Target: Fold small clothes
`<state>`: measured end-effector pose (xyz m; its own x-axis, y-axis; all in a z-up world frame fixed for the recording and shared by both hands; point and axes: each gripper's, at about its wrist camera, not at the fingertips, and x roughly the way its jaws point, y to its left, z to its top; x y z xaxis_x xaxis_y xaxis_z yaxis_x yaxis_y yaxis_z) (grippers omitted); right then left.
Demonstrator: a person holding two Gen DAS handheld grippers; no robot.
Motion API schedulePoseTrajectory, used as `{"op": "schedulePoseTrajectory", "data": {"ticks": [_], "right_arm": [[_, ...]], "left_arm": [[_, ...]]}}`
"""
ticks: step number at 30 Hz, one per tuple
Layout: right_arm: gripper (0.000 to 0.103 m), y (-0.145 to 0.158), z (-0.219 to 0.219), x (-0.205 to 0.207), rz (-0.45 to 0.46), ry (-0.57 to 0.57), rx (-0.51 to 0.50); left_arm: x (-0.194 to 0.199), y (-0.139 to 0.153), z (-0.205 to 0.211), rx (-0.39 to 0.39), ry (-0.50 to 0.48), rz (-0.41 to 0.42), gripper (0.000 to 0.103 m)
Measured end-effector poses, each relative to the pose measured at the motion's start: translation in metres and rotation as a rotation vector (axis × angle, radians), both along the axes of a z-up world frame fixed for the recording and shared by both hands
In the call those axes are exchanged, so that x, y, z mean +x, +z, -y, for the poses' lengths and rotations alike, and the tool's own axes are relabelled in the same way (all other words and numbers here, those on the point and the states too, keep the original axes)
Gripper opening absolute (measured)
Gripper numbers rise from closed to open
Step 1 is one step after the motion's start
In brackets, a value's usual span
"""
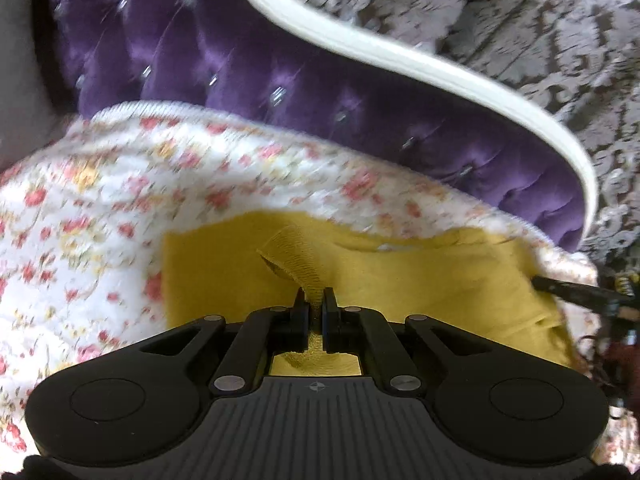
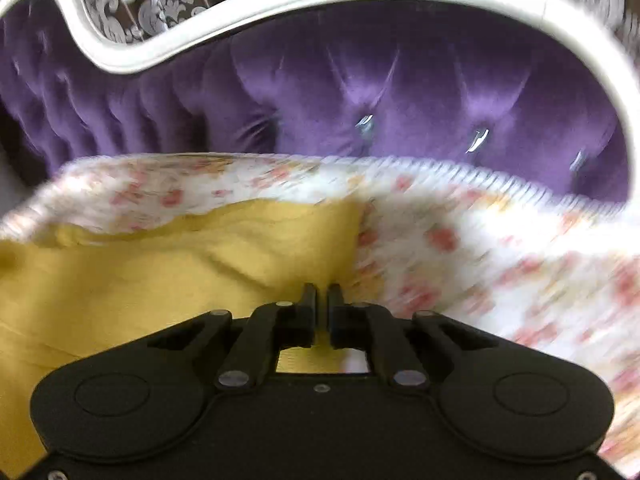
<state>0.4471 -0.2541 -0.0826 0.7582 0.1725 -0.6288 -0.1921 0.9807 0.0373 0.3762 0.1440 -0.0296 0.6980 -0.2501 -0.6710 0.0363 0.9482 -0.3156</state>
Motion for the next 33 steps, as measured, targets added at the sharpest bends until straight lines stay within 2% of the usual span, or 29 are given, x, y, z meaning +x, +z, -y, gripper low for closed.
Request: {"op": "schedulePoseTrajectory", "data": {"ticks": [2,4,5,7,8,11,15,21,24,28,33], "right_arm": [[0.012,-0.001,0.010,0.003,-0.001,-0.061,-0.009],[0.020,-0.002,0.019,0.000,-0.001,-0.068,0.035],[0.024,0.001,0.021,-0.008,0.032,-0.076,0.039],[0.043,0.012,0.020,-0.025,0.084,-0.076,0.058],[0.045,0.018,0.019,-0.038,0.112,-0.062,0.077],[0.045,0.034,0.006,-0.073,0.151,0.037,0.129],[0.045,0.037,-0.027,-0.107,0.132,0.182,0.178],[0.045,0.025,-0.080,-0.118,0.094,0.318,0.184],[0.045,0.023,-0.099,-0.107,0.093,0.332,0.193],[0.045,0.021,-0.110,-0.088,0.113,0.301,0.182],[0.044,0.007,-0.096,-0.057,0.070,0.183,0.101]], "left_arm": [[-0.001,0.013,0.006,-0.015,-0.012,0.034,0.005],[0.001,0.028,0.012,-0.032,-0.027,0.062,0.005],[0.003,0.036,0.016,-0.039,-0.040,0.075,0.005],[0.006,0.053,0.026,-0.041,-0.064,0.098,0.005],[0.007,0.060,0.031,-0.040,-0.075,0.108,0.005],[0.016,0.090,0.049,-0.055,-0.112,0.139,0.005],[0.028,0.132,0.082,-0.029,-0.177,0.197,0.005],[0.033,0.198,0.137,-0.010,-0.275,0.302,0.005],[0.032,0.218,0.157,-0.037,-0.309,0.339,0.005],[0.029,0.232,0.175,-0.050,-0.343,0.366,0.005],[0.029,0.233,0.181,-0.076,-0.352,0.368,0.005]]}}
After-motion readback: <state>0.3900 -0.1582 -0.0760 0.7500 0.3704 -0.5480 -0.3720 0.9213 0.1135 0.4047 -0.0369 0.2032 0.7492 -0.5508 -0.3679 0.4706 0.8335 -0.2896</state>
